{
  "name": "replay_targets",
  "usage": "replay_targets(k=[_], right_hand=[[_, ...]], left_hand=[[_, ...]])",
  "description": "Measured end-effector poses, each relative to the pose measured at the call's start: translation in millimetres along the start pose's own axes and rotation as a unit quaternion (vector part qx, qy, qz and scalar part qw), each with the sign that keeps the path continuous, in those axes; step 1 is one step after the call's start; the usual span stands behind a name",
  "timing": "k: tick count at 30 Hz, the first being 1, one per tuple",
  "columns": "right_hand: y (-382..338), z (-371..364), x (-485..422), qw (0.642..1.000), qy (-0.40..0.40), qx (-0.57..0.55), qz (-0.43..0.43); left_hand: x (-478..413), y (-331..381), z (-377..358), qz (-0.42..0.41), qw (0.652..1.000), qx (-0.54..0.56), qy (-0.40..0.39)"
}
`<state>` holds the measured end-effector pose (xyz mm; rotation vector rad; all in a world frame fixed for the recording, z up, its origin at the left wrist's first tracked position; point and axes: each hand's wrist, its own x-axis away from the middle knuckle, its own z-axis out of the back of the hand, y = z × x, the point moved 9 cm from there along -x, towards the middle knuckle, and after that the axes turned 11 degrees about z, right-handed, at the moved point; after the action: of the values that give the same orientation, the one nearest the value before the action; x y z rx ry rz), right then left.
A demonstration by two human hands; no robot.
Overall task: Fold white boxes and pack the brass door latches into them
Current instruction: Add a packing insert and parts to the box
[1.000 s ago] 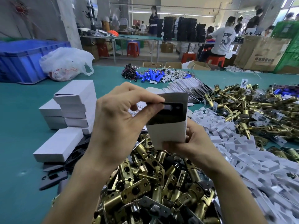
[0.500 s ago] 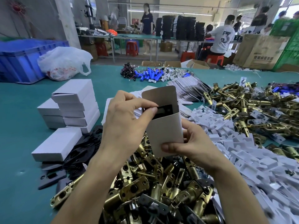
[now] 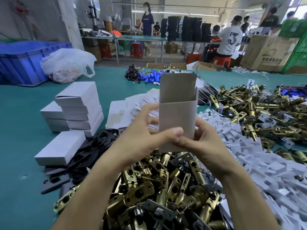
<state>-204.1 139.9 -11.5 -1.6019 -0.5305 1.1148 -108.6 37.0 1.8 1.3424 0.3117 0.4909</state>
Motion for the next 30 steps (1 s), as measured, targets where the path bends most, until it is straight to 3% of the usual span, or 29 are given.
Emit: replay_targets(k=[2, 6, 9, 14, 16, 21, 30], right_hand=[[-5, -3, -1, 1.0, -0.001, 0.006, 0.012], [-1, -15, -2, 0.998, -0.045, 0.039, -0.015], [2, -6, -3, 0.991, -0.053, 0.123, -0.03], [2, 71, 7, 0.943, 0.179, 0.278, -0.046], [6, 84, 11, 0.904, 0.18, 0.382, -0.063], [35, 73, 14, 0.834, 0.059, 0.519, -0.178], [26, 68, 21, 0.788, 0.129, 0.57, -0.194]], left_hand=[[-3, -8, -12, 0.009, 0.999, 0.008, -0.039], [-9, -13, -10, 0.007, 0.994, 0.109, -0.008], [-11, -16, -3, 0.009, 0.989, 0.145, 0.029], [-12, -18, 14, 0.008, 0.964, 0.252, 0.077], [-11, -16, 20, -0.005, 0.964, 0.252, 0.086], [-13, -19, 14, 0.004, 0.975, 0.216, 0.053], [-13, -26, 7, 0.018, 0.988, 0.149, 0.026]])
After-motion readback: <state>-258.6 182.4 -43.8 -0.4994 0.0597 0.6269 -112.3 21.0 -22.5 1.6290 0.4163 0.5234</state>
